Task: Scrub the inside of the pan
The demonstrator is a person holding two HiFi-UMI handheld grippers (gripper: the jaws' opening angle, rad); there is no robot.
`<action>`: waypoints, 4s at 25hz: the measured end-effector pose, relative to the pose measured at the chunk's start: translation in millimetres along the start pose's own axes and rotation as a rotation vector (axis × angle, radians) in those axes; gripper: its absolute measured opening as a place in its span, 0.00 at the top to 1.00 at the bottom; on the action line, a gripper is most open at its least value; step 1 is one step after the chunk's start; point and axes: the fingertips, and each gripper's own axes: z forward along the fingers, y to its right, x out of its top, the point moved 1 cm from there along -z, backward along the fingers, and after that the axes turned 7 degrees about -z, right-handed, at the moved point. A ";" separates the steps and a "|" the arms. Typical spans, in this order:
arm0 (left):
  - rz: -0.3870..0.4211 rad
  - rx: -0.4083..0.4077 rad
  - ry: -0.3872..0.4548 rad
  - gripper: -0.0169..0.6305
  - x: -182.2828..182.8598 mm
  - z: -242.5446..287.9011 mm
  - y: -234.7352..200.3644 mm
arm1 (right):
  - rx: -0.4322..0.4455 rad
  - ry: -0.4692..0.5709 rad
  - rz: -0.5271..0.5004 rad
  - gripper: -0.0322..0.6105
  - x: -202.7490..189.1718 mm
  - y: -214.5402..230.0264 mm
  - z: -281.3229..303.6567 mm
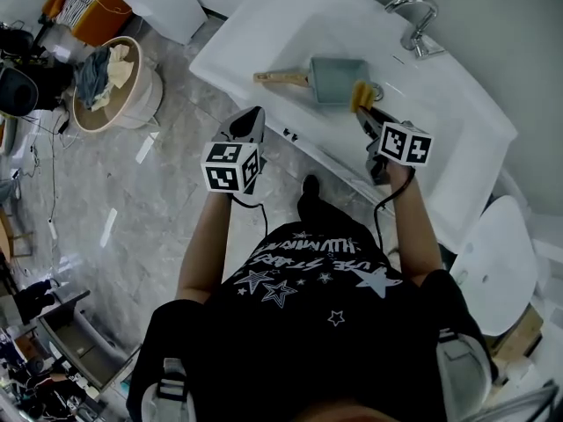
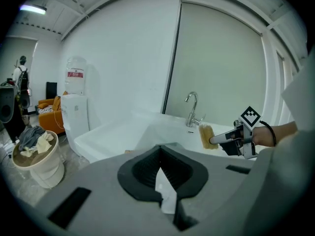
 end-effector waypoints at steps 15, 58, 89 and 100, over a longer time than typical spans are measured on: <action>0.082 -0.035 -0.151 0.96 26.9 109.0 13.8 | -0.040 -0.032 0.074 0.83 26.3 82.7 31.7; 0.940 -0.154 -0.779 0.72 -63.1 217.6 -14.4 | -0.187 -0.108 0.241 0.83 1.5 108.7 80.3; 0.893 -0.237 -0.882 0.76 -65.3 226.7 -21.7 | -0.428 -0.516 0.190 0.83 -26.0 171.9 174.0; 0.870 -0.257 -0.906 0.76 -66.5 228.1 -25.3 | -0.410 -0.638 0.094 0.83 -27.0 170.8 196.2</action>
